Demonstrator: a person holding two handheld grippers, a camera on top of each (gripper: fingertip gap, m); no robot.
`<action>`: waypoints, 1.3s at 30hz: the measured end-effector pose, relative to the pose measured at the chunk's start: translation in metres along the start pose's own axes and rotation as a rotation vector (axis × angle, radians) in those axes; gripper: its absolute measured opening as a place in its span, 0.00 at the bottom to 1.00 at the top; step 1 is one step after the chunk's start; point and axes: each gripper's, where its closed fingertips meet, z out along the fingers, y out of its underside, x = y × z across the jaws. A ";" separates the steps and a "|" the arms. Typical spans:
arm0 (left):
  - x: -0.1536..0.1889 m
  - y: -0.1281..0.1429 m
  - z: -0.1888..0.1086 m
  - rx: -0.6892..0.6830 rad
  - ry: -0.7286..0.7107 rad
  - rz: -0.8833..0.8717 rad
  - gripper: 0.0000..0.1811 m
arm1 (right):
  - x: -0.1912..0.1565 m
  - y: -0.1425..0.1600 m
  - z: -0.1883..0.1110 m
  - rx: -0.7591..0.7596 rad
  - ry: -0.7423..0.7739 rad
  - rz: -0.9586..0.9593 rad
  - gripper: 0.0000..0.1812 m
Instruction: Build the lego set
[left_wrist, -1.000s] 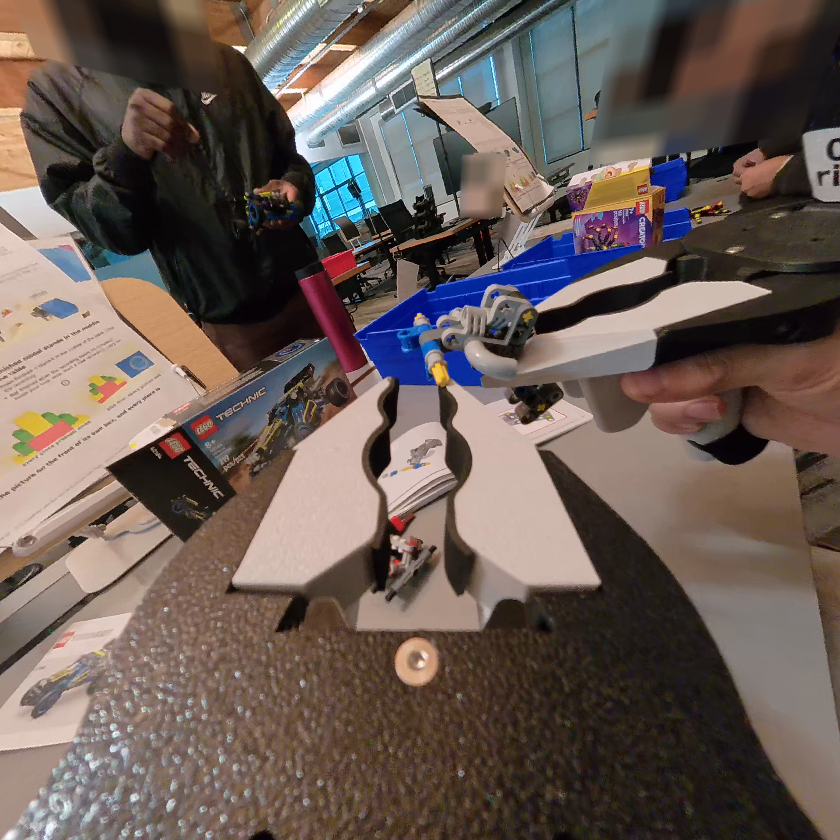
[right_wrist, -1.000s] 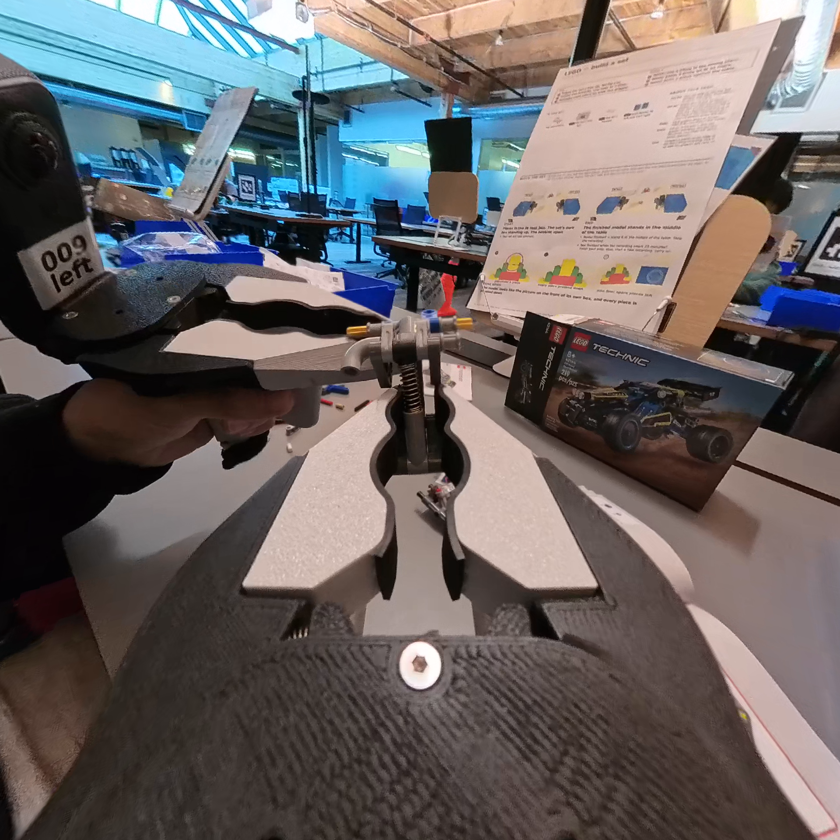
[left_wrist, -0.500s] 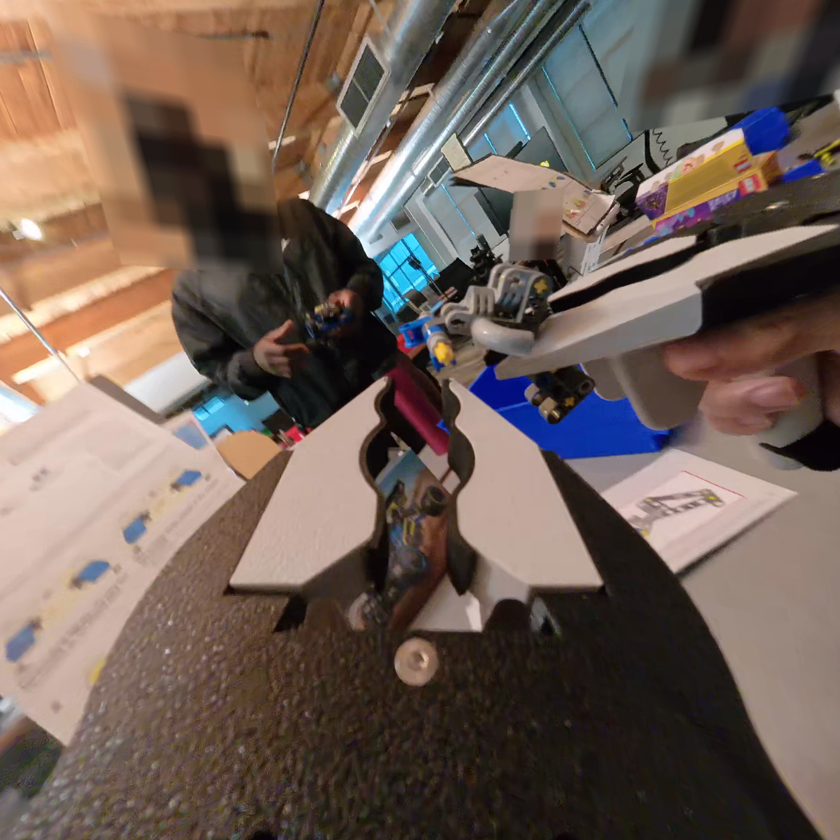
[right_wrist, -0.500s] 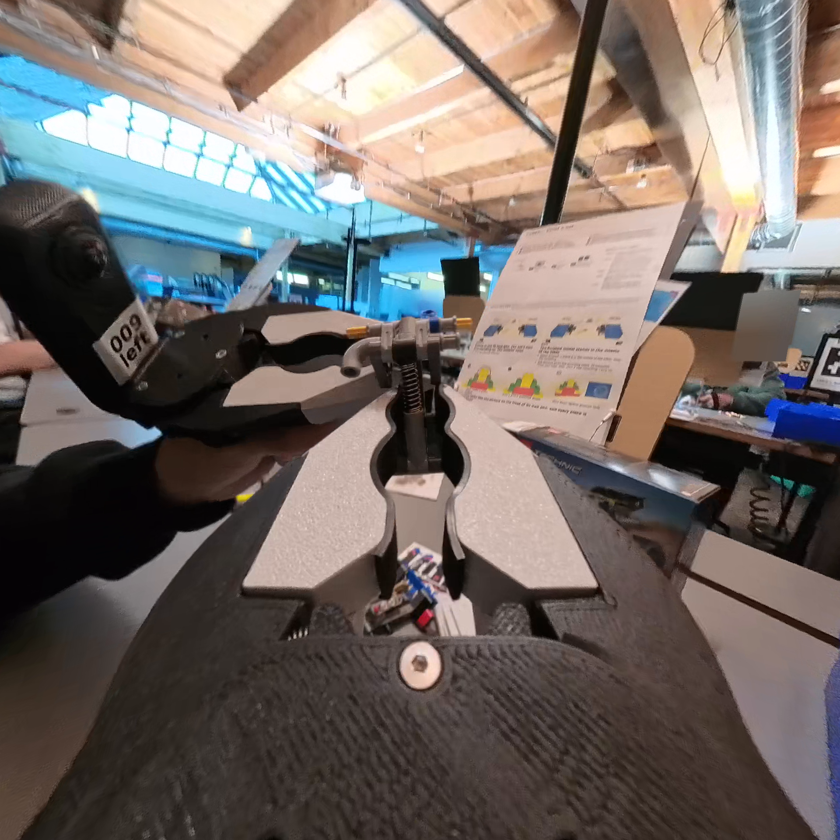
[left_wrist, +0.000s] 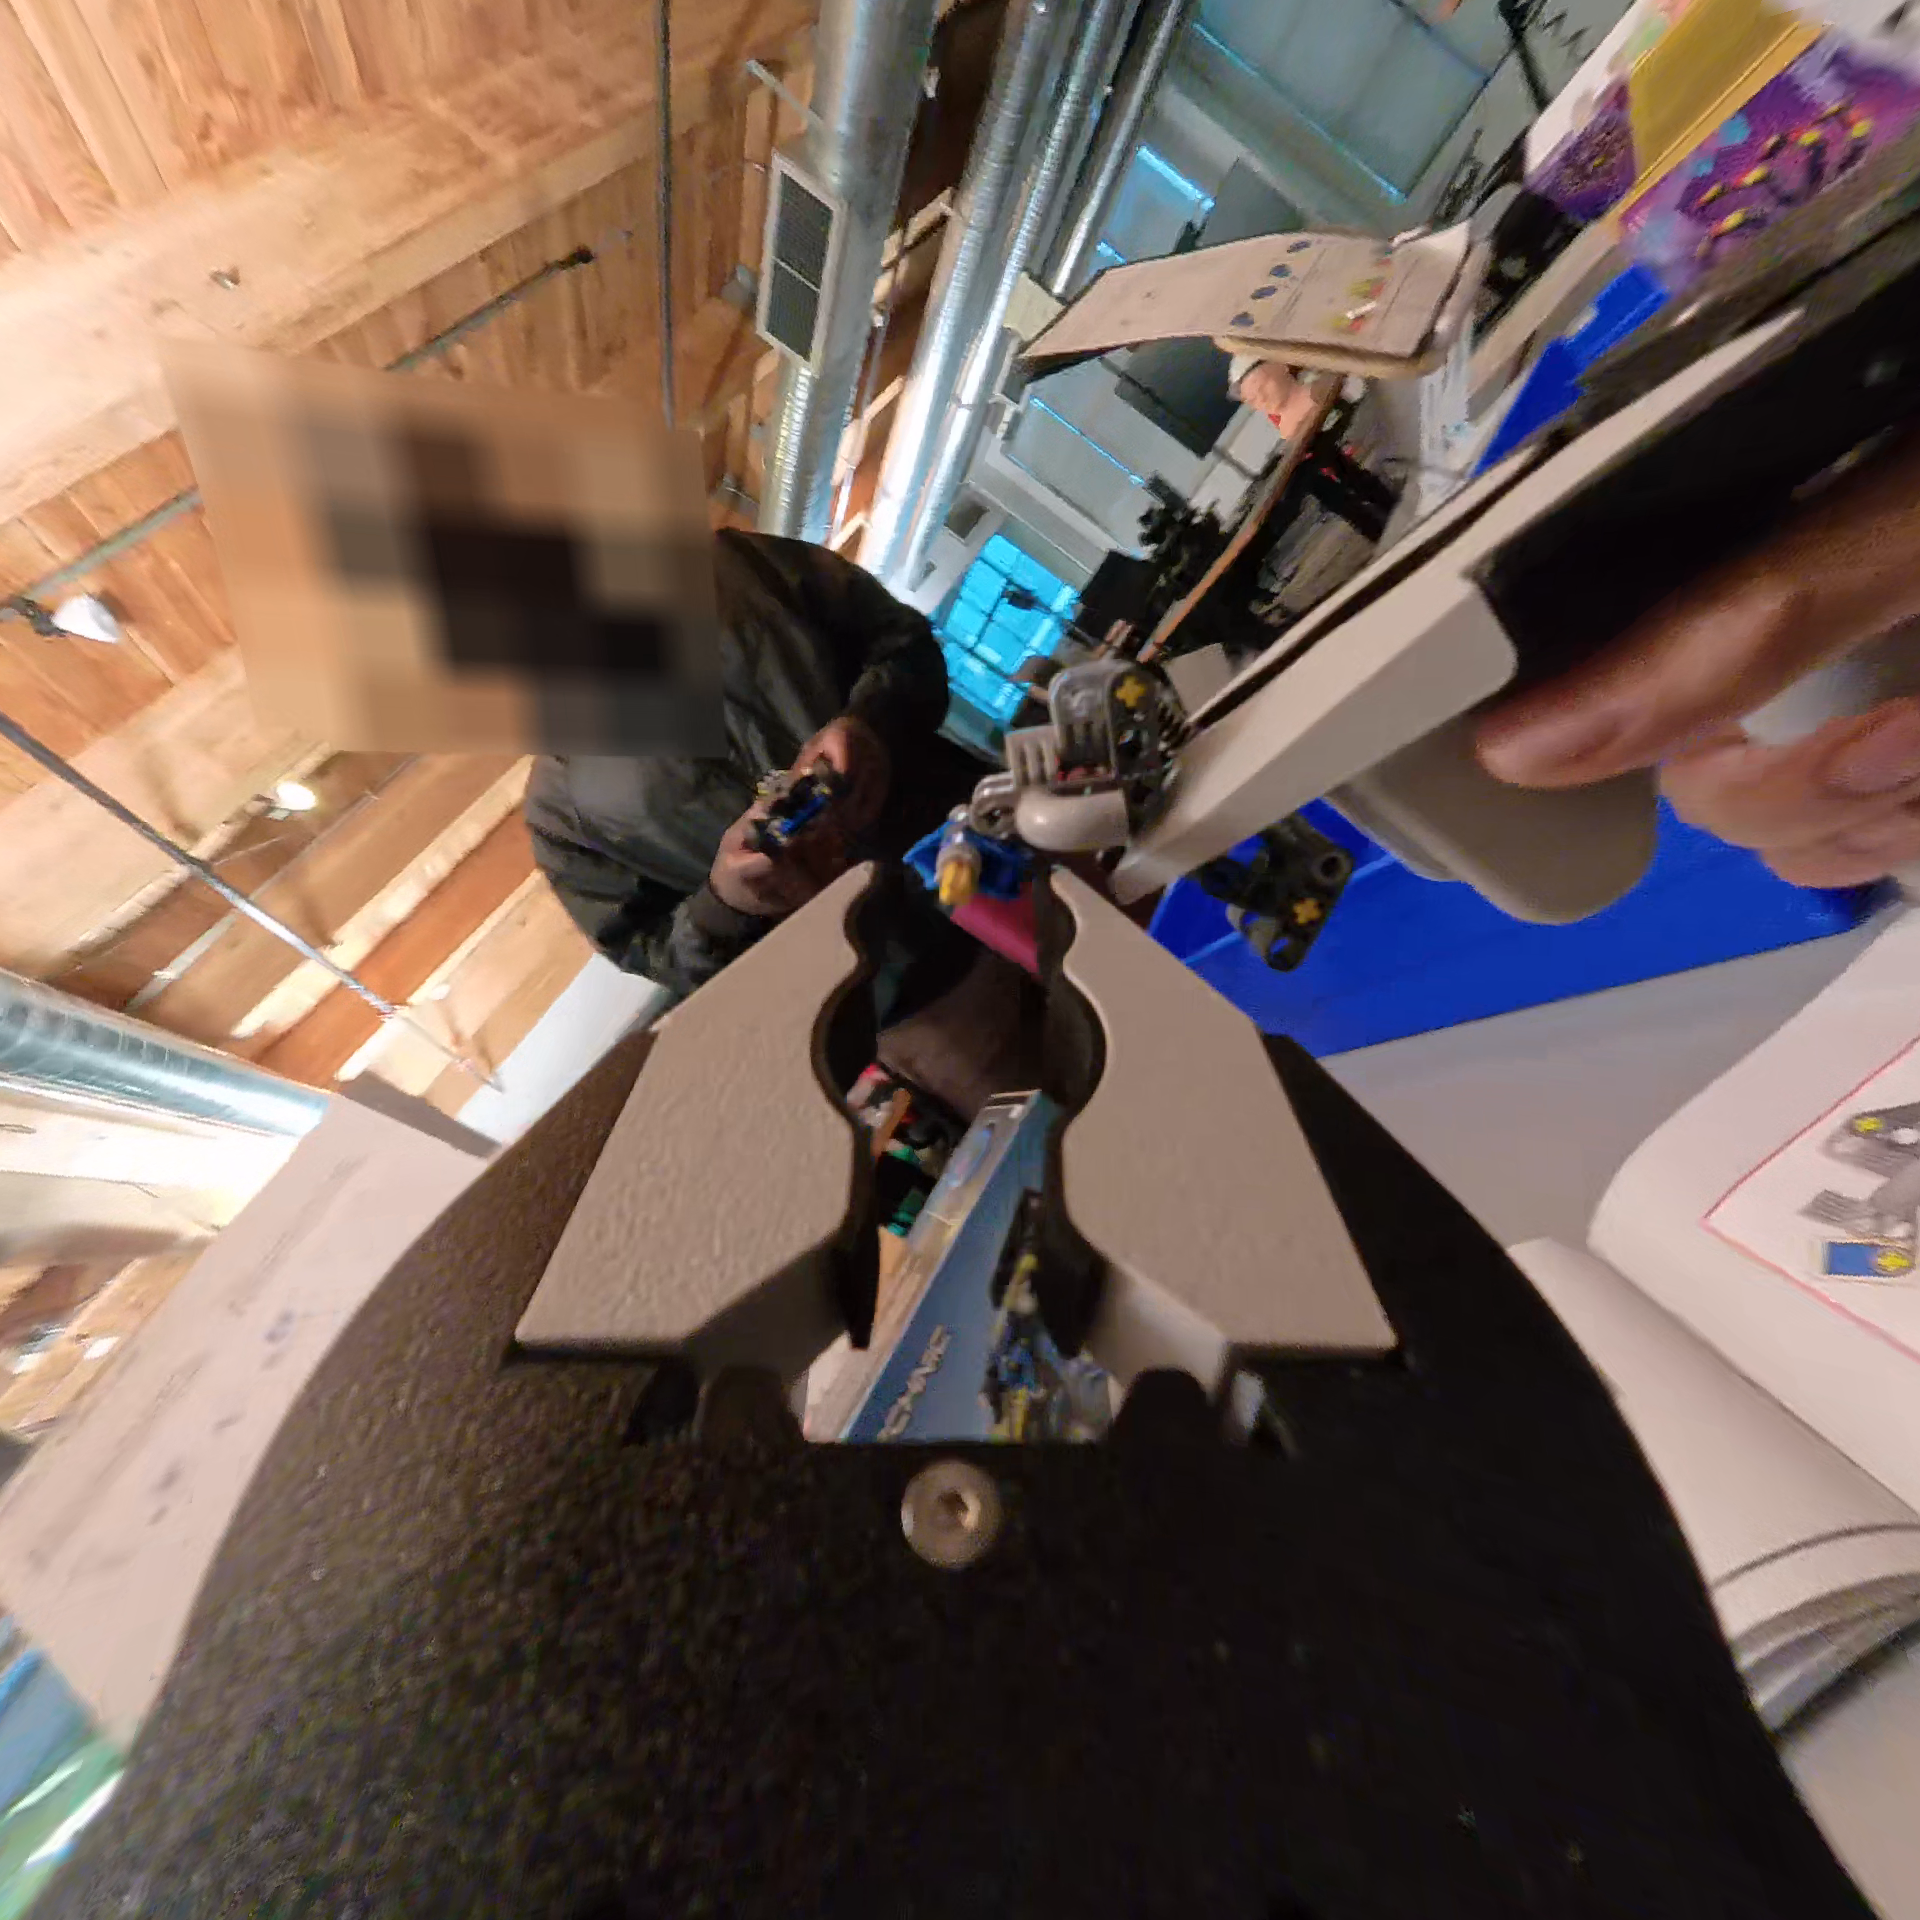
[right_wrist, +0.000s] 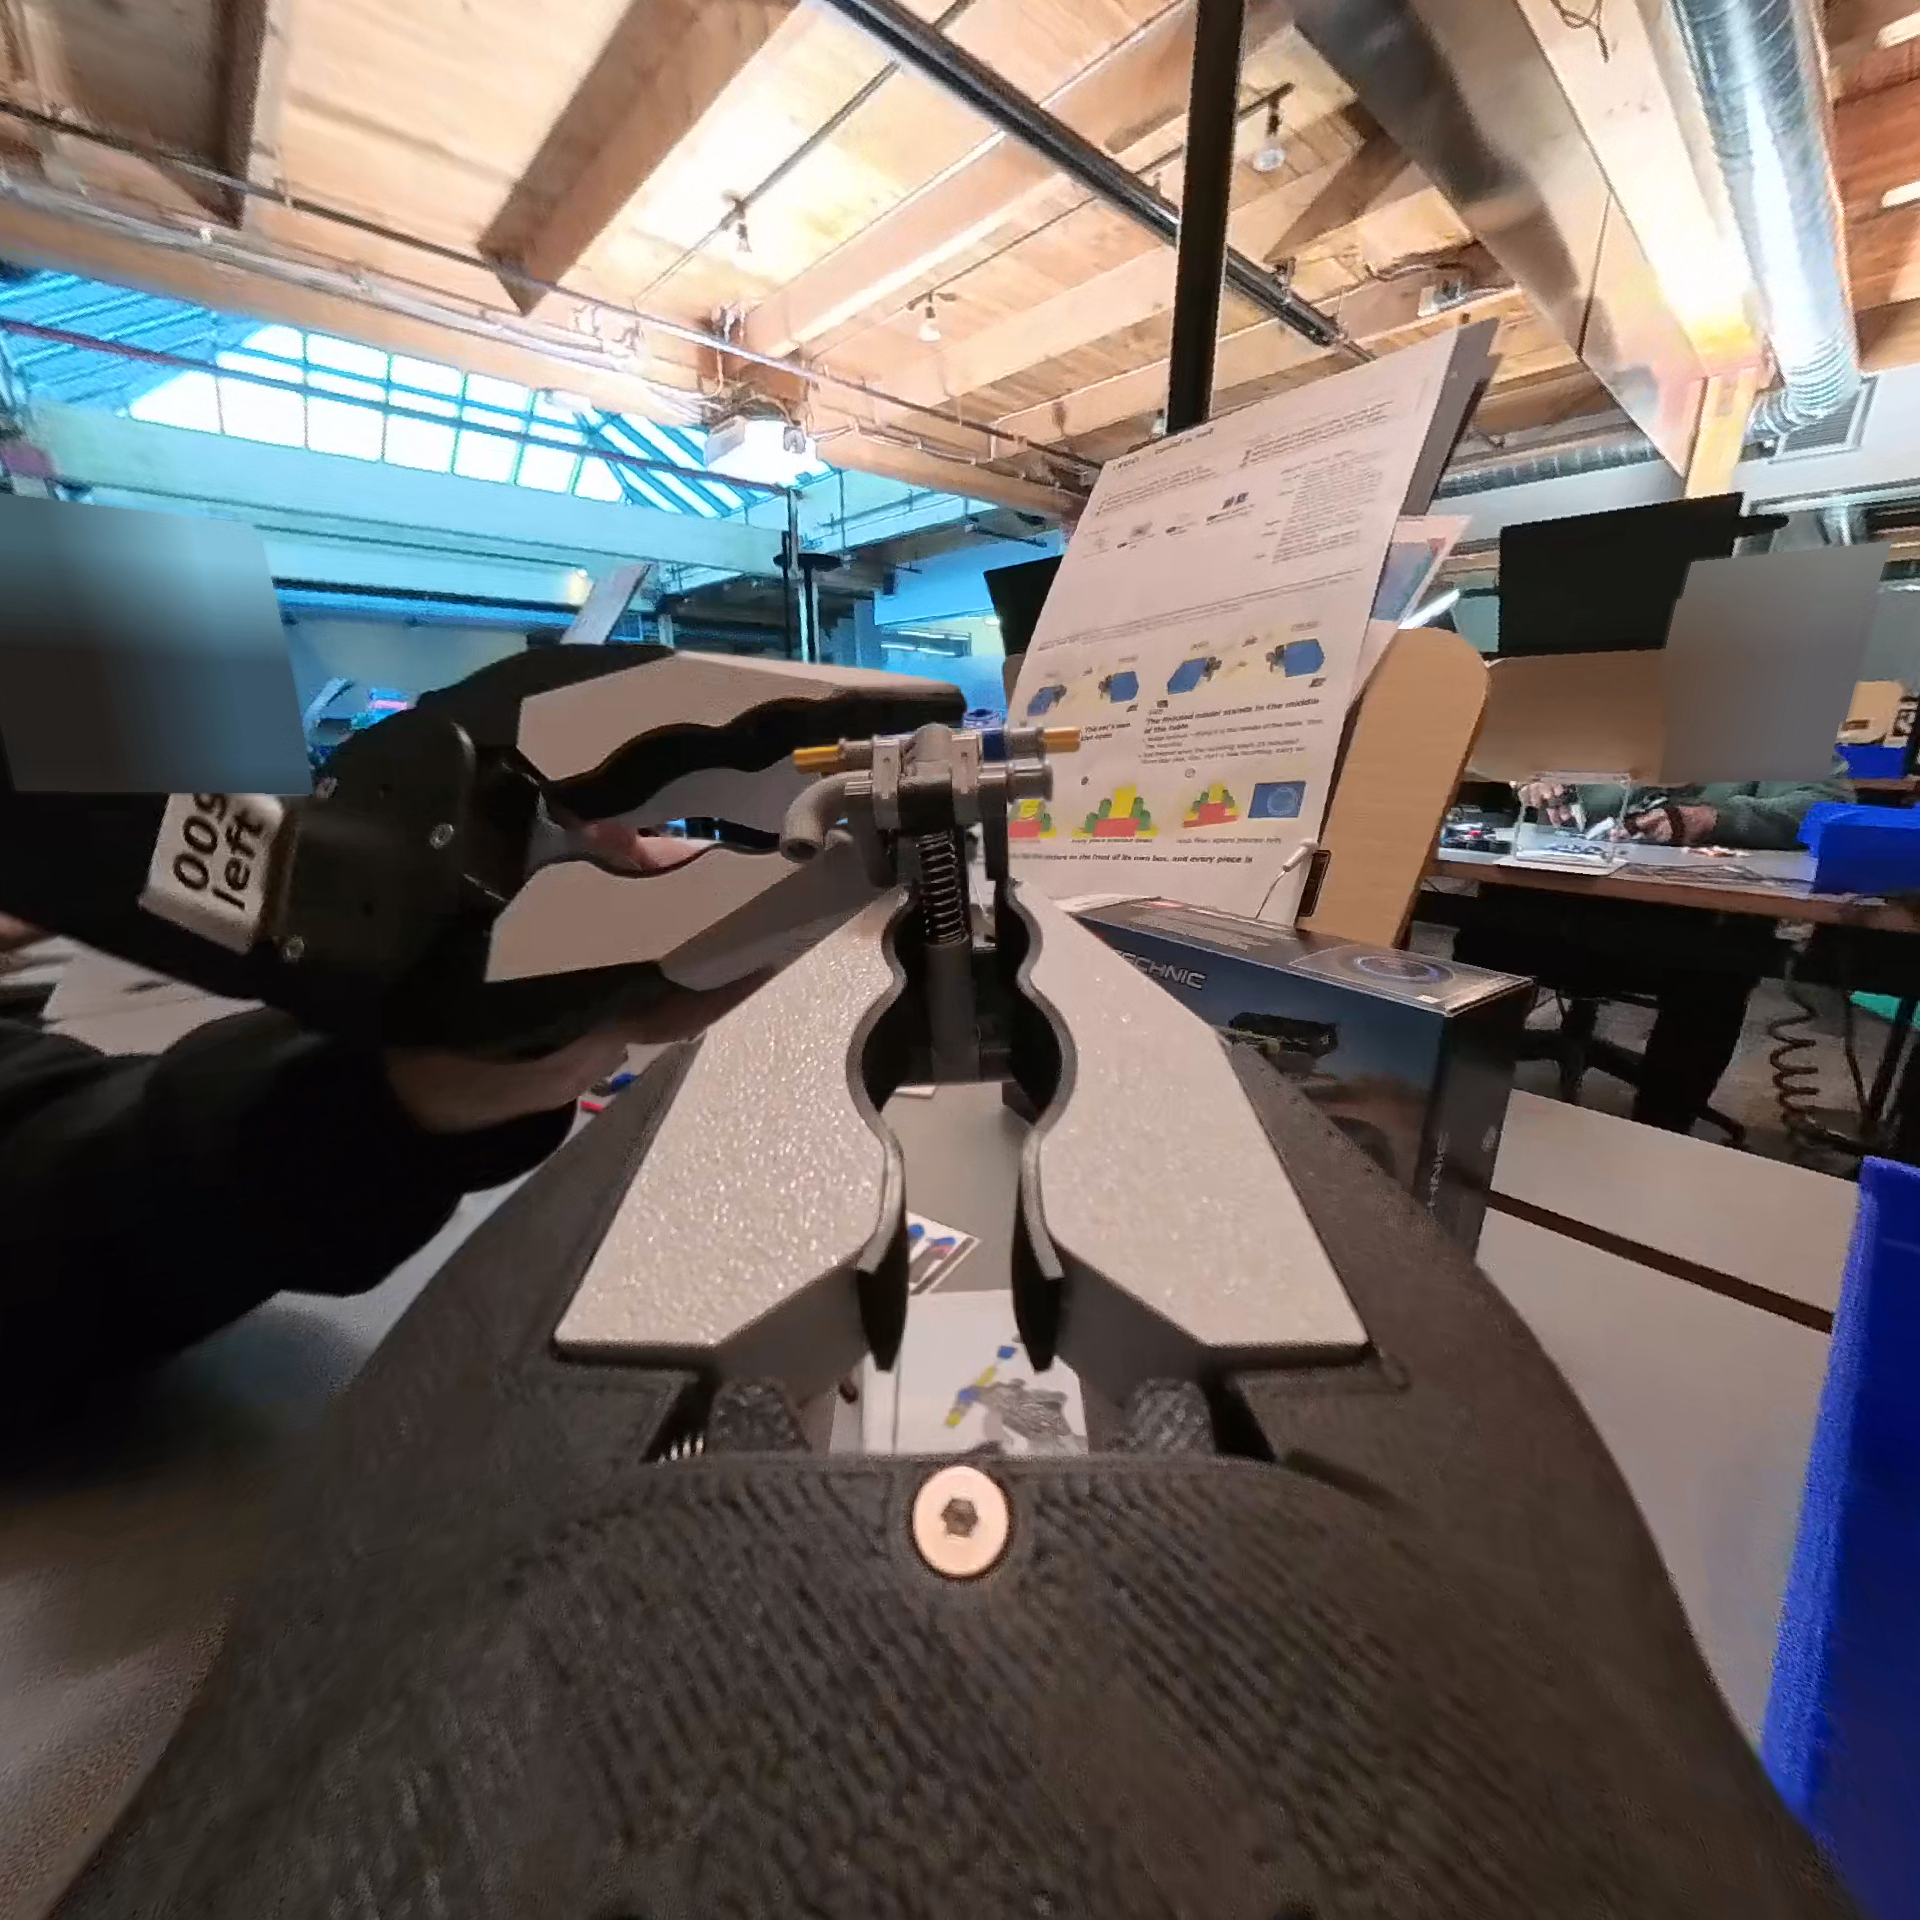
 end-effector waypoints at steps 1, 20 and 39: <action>0.002 0.001 0.002 0.011 0.023 -0.043 0.13 | 0.003 0.001 0.002 0.000 -0.010 -0.008 0.06; 0.082 0.159 -0.045 -0.540 0.684 -0.455 0.00 | 0.065 0.070 -0.017 -0.295 0.224 -0.184 0.06; 0.140 0.193 -0.066 -0.717 0.939 -0.412 0.00 | 0.034 0.188 -0.040 -0.961 0.137 -0.381 0.06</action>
